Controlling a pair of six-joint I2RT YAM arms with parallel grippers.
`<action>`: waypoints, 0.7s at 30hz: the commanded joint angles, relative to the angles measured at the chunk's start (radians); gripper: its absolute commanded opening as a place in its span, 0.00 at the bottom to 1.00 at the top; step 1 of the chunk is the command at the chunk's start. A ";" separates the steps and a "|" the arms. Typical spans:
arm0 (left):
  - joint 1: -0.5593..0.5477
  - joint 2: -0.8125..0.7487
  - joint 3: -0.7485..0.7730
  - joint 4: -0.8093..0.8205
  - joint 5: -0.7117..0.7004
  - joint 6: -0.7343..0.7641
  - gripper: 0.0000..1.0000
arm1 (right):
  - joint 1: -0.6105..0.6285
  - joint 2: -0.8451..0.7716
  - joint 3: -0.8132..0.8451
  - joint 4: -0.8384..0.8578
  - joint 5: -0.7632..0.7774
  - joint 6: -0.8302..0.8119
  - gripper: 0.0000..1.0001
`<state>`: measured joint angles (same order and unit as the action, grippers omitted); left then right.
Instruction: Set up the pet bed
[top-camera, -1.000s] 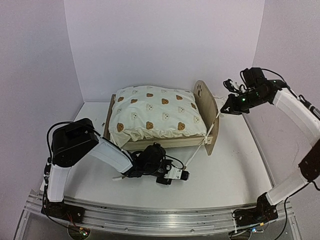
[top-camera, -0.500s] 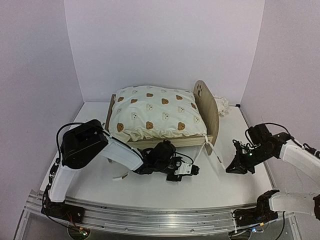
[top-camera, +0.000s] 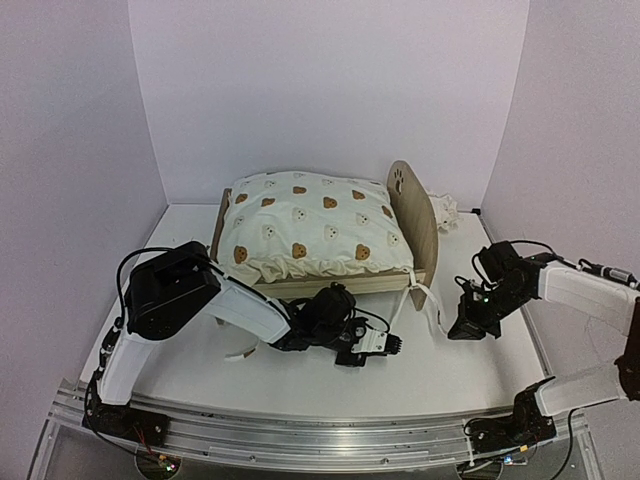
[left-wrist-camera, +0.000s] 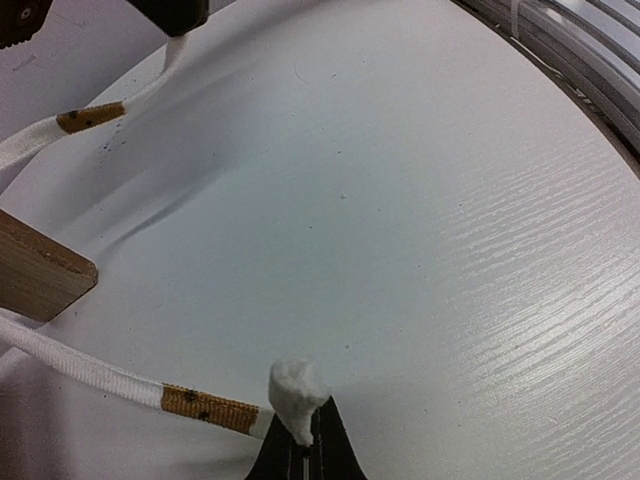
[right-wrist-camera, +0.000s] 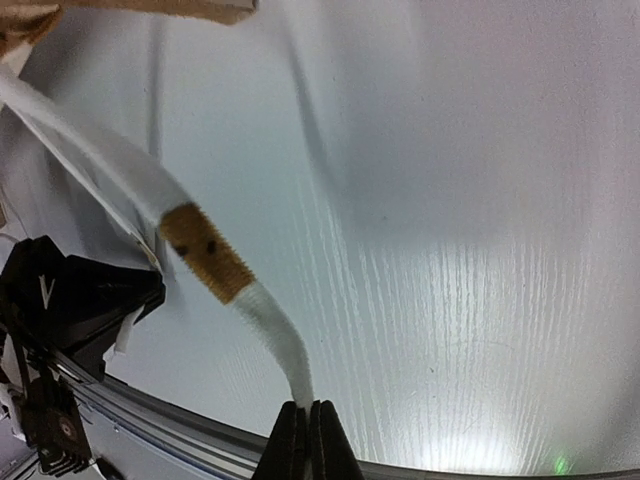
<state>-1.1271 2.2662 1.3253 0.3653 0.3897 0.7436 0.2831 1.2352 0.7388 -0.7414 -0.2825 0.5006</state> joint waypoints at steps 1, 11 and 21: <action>-0.004 0.006 -0.025 0.021 -0.007 0.053 0.00 | -0.025 0.076 0.069 0.076 0.067 -0.023 0.00; -0.003 -0.018 -0.055 0.043 -0.037 0.083 0.24 | -0.139 0.193 0.092 0.075 0.011 -0.089 0.12; -0.008 -0.249 -0.090 -0.263 0.064 0.095 0.64 | -0.139 -0.002 0.064 -0.050 0.185 -0.119 0.57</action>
<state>-1.1295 2.1796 1.2580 0.2939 0.3898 0.8147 0.1448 1.3483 0.7906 -0.7061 -0.2020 0.4083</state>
